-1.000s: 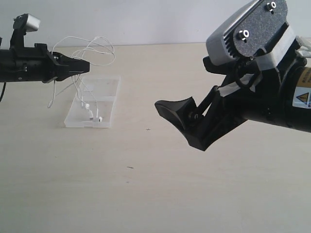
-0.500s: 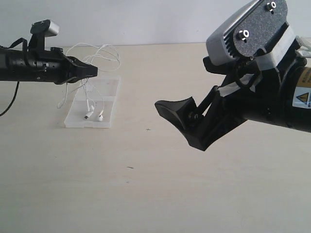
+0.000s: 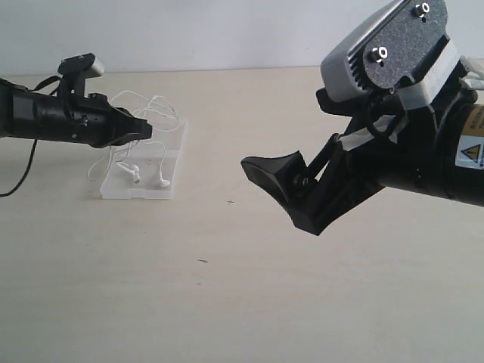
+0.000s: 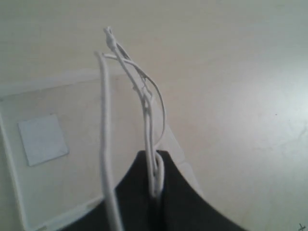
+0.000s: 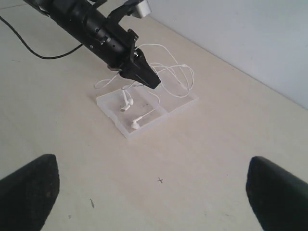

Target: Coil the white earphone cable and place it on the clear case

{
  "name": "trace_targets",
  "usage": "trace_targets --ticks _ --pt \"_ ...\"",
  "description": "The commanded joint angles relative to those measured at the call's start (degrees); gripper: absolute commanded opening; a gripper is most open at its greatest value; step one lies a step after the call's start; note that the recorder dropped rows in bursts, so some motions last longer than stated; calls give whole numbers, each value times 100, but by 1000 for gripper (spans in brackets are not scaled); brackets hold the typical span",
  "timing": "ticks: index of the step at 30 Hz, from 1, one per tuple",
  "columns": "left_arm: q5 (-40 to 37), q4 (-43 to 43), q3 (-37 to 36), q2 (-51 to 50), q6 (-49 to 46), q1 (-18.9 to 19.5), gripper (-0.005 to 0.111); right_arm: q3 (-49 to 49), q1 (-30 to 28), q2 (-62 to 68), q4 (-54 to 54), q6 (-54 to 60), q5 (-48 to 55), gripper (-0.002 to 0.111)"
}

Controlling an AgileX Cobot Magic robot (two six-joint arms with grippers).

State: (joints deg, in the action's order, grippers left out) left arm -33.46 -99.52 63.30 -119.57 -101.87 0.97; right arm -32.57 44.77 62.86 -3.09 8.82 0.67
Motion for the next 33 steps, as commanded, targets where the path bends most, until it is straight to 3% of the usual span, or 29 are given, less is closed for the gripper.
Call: trace_targets --ticks 1,18,26,33 --pt "316 -42 137 -87 121 -107 0 15 6 -13 37 69 22 105" --pt "261 -42 231 -466 339 -107 2 15 6 -13 37 149 64 105" --pt "186 -42 231 -466 443 -107 33 15 6 -13 37 150 98 105" --pt "186 -42 231 -344 668 -107 45 15 6 -13 37 150 120 105"
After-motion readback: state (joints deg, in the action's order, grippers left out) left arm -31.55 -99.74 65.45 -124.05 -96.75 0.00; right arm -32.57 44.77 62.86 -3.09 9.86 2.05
